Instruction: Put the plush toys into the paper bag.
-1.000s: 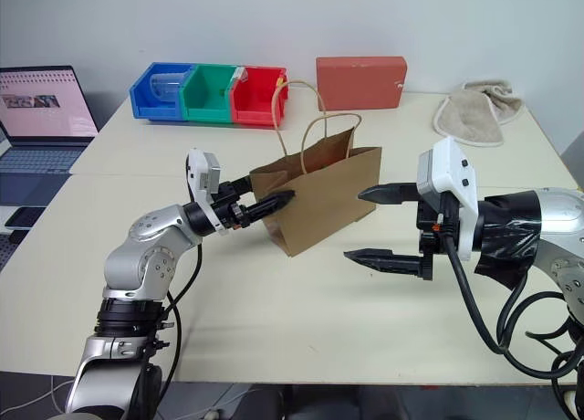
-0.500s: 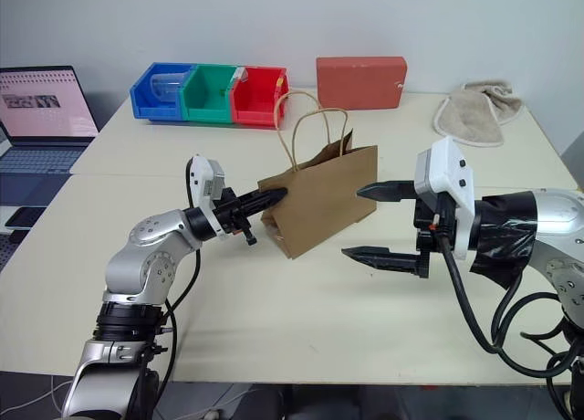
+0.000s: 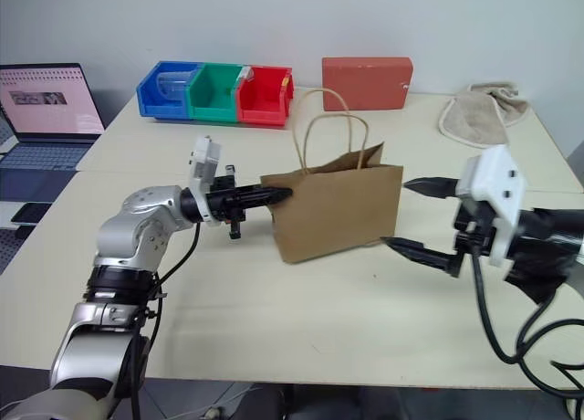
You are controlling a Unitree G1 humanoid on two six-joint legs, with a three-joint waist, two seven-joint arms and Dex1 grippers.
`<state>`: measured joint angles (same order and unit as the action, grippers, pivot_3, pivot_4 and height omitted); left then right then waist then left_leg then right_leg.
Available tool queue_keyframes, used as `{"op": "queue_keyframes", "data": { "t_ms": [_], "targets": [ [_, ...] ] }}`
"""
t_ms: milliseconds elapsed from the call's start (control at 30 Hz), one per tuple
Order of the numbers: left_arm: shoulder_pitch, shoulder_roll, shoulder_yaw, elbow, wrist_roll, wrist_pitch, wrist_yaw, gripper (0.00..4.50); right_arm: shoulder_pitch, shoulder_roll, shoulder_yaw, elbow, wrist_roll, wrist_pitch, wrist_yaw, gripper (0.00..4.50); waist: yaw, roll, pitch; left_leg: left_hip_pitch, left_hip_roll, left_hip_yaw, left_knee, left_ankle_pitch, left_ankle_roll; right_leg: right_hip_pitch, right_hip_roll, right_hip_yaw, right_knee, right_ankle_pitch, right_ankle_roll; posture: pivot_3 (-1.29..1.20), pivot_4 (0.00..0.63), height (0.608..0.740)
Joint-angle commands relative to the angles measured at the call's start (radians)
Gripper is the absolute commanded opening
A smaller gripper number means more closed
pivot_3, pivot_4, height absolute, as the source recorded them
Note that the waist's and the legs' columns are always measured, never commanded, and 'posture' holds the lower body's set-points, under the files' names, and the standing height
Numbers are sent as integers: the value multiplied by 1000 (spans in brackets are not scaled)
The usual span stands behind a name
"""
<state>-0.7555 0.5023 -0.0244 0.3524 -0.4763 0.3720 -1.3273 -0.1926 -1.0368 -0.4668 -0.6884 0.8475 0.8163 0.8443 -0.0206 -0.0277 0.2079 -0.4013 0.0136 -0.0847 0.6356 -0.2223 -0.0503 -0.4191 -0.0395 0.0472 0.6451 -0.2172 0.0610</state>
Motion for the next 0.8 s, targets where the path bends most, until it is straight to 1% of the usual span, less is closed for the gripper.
{"op": "queue_keyframes", "data": {
  "t_ms": [33,100,200,333,367,467,600,800],
  "targets": [
    [-60,-35,-28,73,24,-53,-59,12,75,-39,-199,-27,44,62,26,4500,-1,0,0,0,0,0,0,0,0,0,0,0,0,0,0,0,150,740],
    [-89,-63,-38,126,35,-69,-80,12,148,-44,-291,-44,50,98,39,4500,-2,0,0,0,0,0,0,0,0,0,0,0,0,0,0,0,150,740],
    [-118,-96,-60,182,57,-88,-109,12,216,-42,-359,-70,51,112,44,4500,-8,0,0,0,0,0,0,0,0,0,0,0,0,0,0,0,150,740],
    [-152,-128,-78,260,96,-148,-141,12,249,-35,-365,-95,53,105,24,4500,-11,0,0,1,0,1,0,0,0,0,0,1,1,0,0,0,150,740],
    [-163,-135,-80,288,119,-187,-126,12,249,-36,-360,-96,54,102,20,4500,-11,0,0,1,0,1,1,0,0,0,0,1,1,0,0,0,150,740],
    [-183,-121,-95,320,155,-197,-140,12,248,-37,-353,-98,73,106,14,4500,-9,0,0,1,0,1,1,0,0,0,0,1,0,0,1,0,150,740],
    [-177,-104,-69,291,147,-182,-136,931,236,-47,-330,-72,63,90,12,4500,-9,0,0,0,0,1,1,0,0,1,0,1,0,0,1,0,150,740],
    [-94,-11,-87,176,199,-207,-134,2862,214,-87,-232,-3,5,31,69,4500,-11,0,0,1,0,1,1,0,0,0,0,1,1,0,1,0,150,740]
  ]
}}
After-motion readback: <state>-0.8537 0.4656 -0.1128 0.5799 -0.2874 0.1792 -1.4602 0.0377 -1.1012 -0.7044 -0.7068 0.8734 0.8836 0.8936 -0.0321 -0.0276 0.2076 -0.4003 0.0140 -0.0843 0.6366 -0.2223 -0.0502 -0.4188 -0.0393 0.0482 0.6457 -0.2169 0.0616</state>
